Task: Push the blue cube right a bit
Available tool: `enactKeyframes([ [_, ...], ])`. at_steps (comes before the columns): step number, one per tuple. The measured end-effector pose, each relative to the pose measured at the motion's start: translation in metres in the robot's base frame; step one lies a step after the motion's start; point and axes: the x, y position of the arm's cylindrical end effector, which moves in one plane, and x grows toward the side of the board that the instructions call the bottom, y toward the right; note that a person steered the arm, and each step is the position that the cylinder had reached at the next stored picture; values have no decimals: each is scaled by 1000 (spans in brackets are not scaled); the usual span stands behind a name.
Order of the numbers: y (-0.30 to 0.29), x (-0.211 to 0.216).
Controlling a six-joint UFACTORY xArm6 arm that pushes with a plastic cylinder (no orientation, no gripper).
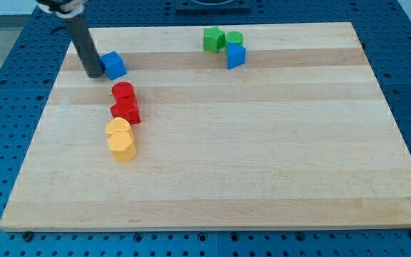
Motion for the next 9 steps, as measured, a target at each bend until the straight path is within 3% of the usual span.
enactKeyframes([
  [2,104,36],
  [5,114,51],
  [7,120,-30],
  [8,120,-30],
  [9,103,-62],
])
